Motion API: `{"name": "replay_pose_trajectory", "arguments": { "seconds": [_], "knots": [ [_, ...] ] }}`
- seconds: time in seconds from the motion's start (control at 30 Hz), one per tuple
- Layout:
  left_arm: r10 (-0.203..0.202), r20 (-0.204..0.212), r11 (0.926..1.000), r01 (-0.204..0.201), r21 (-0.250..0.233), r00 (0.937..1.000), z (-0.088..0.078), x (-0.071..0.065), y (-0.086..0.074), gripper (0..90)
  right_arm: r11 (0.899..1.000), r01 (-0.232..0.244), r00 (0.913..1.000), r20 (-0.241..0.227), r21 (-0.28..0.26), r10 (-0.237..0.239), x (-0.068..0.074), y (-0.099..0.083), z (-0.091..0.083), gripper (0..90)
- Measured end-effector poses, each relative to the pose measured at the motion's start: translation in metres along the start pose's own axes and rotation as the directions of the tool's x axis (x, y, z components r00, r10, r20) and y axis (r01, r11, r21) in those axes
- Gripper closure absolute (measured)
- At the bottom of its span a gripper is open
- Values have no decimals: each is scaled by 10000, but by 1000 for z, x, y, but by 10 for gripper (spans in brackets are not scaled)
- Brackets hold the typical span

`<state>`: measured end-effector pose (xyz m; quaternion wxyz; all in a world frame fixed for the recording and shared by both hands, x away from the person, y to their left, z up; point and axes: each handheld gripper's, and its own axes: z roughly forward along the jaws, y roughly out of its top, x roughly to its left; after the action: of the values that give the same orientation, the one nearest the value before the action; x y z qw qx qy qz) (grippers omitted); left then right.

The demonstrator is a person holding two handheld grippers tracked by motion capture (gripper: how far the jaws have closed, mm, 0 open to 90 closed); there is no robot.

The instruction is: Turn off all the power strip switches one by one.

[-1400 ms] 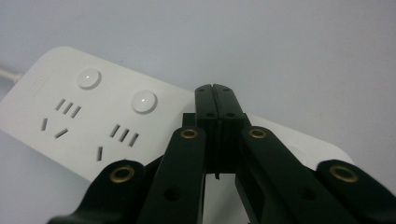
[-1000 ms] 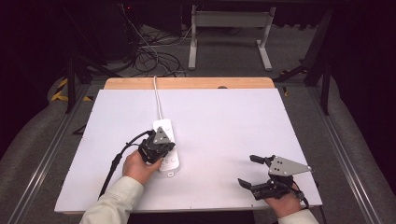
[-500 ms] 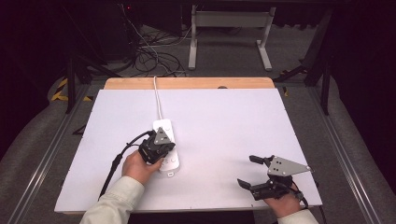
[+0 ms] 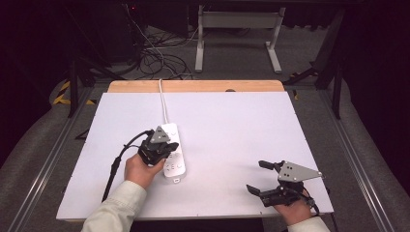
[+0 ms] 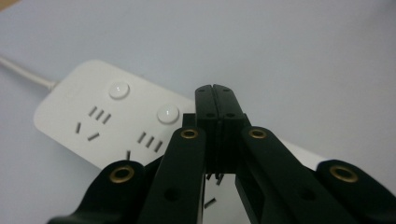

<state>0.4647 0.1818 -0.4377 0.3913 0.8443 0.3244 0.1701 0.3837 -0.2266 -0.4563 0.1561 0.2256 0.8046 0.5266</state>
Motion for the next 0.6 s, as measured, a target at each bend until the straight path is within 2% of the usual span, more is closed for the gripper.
{"name": "replay_pose_trajectory", "arguments": {
  "seconds": [0.1,0.17,0.3,0.4,0.43,0.47,0.6],
  "knots": [
    [132,-118,9999,-131,71,9998,-3,-1,6,900,10000,-8,10000,11,52,8,0,0,0,117],
    [108,-72,9992,-105,392,9999,0,-1,8,900,10000,2,10000,30,50,-2,1,0,0,117],
    [170,-419,9989,-152,446,9990,2,-1,10,900,10000,-39,10000,12,12,39,1,0,0,117],
    [-61,-303,9991,73,417,9995,6,4,11,900,10000,-28,10000,12,48,28,1,0,0,117],
    [-19,-160,9985,28,543,9999,8,7,11,900,10000,-23,10000,14,48,23,1,0,0,117],
    [357,-374,9964,-327,785,9987,14,8,11,900,10000,-22,10000,13,50,22,1,0,0,117],
    [520,-397,9947,-482,904,9979,21,11,9,900,10000,-33,10000,16,63,32,0,0,0,117]
  ]
}}
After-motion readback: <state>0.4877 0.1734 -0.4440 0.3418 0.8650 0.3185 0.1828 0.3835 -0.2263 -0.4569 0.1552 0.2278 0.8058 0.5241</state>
